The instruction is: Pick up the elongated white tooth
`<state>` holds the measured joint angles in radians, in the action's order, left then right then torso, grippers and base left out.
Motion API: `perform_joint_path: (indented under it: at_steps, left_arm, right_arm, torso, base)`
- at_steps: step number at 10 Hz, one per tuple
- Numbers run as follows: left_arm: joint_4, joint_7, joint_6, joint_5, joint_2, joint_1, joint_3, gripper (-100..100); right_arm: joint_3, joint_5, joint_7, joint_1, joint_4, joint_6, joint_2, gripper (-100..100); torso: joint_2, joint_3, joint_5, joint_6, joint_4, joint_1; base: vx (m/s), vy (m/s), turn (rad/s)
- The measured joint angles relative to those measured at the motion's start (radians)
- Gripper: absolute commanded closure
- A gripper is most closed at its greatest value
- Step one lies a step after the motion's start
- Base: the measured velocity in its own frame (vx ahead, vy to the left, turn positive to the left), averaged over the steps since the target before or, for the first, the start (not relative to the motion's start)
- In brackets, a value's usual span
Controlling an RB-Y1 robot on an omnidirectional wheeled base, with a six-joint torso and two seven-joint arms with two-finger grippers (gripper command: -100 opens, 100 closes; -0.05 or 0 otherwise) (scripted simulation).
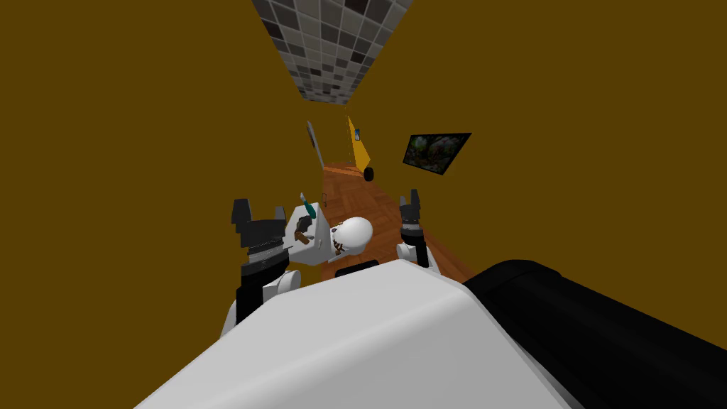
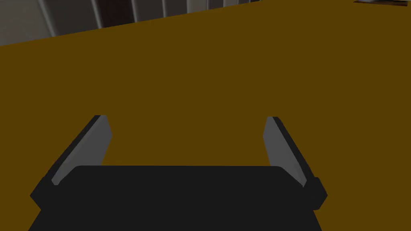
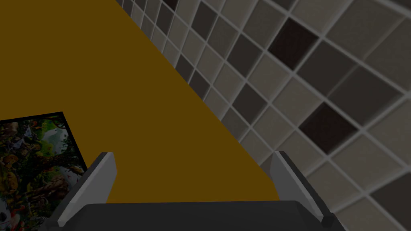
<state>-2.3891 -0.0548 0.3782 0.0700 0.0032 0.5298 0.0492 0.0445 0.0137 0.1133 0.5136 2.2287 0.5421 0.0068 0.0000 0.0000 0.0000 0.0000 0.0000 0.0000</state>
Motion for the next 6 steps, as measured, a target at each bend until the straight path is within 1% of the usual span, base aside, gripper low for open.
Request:
perform_joint_path:
  at_steps: [3, 5, 6]
  left_arm:
    - [0.004, -0.026, -0.024, -0.01, 0.071, -0.009, 0.001, -100]
    - [0.009, -0.051, -0.058, -0.016, 0.107, -0.023, 0.012, -100]
    - [0.01, -0.07, -0.081, -0.025, 0.127, -0.031, 0.011, -100]
  right_arm:
    - [0.0, 0.0, 0.0, 0.0, 0.0, 0.0, 0.0, 0]
    - [0.0, 0.0, 0.0, 0.0, 0.0, 0.0, 0.0, 0]
    - [0.0, 0.0, 0.0, 0.0, 0.0, 0.0, 0.0, 0]
  torso:
    - [0.001, 0.0, 0.0, 0.0, 0.0, 0.0]
    - [0.001, 0.0, 0.0, 0.0, 0.0, 0.0]
    - [0.001, 0.0, 0.0, 0.0, 0.0, 0.0]
  base:
    - [-0.01, -0.002, 0.075]
    - [-0.014, -0.007, 0.085]
    - [-0.012, -0.01, 0.092]
